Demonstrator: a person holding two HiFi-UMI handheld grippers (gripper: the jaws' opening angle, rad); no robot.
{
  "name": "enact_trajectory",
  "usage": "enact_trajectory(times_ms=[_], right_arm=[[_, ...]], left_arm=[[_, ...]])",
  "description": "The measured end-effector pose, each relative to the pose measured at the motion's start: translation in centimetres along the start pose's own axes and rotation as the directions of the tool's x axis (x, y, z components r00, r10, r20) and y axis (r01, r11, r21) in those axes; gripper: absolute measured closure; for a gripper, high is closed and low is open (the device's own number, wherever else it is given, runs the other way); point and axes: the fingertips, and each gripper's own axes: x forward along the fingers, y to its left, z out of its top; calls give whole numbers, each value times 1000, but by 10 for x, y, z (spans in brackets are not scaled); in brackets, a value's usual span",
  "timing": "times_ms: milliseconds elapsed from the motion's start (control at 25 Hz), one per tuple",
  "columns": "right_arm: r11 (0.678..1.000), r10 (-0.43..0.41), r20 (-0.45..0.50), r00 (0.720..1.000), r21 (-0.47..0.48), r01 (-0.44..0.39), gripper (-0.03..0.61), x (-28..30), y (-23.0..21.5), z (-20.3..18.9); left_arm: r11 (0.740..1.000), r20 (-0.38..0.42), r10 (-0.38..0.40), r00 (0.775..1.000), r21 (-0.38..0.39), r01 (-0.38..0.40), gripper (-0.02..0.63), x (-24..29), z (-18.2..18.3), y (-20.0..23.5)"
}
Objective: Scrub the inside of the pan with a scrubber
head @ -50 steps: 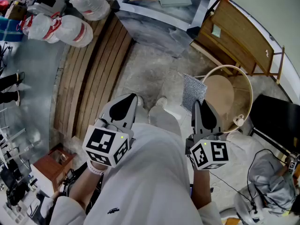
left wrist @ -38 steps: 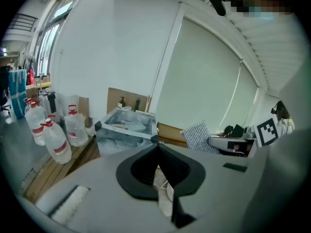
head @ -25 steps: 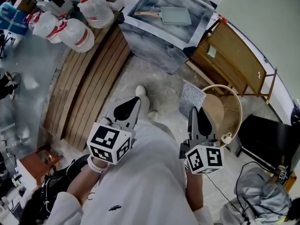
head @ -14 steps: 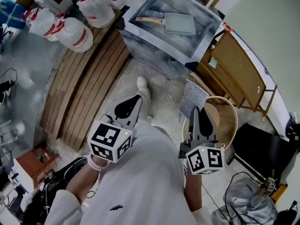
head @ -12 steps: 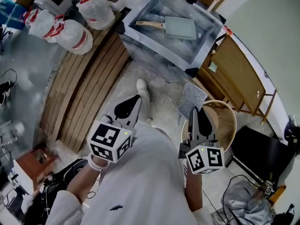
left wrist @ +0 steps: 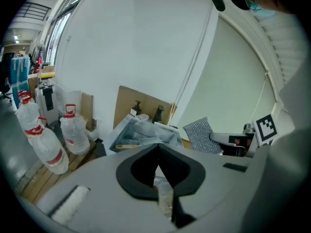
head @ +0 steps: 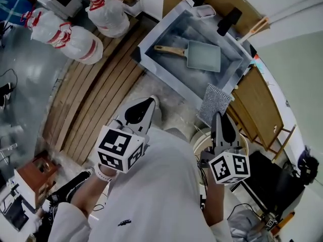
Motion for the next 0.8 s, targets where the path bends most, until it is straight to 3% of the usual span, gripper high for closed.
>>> enact_trajectory(times_ms=[240, 400, 560, 800], right_arm=[[1000, -13, -2, 1000, 14, 13, 531, 34, -26, 25], [1000, 29, -16, 999, 1, -29, 531, 44, -36, 35], [997, 64, -14, 998, -33, -65, 531, 49, -44, 48], [997, 73, -39, 997, -8, -74, 531, 64, -65, 48]], left_arm=[[999, -9, -9, 1000, 40, 9, 618, 40, 35, 4], [999, 13, 13, 1000, 42, -13, 620, 48, 51, -9], [999, 2, 36, 999, 8, -36, 618, 58, 51, -19], [998, -26, 42, 999, 41, -41, 618, 78, 51, -35]])
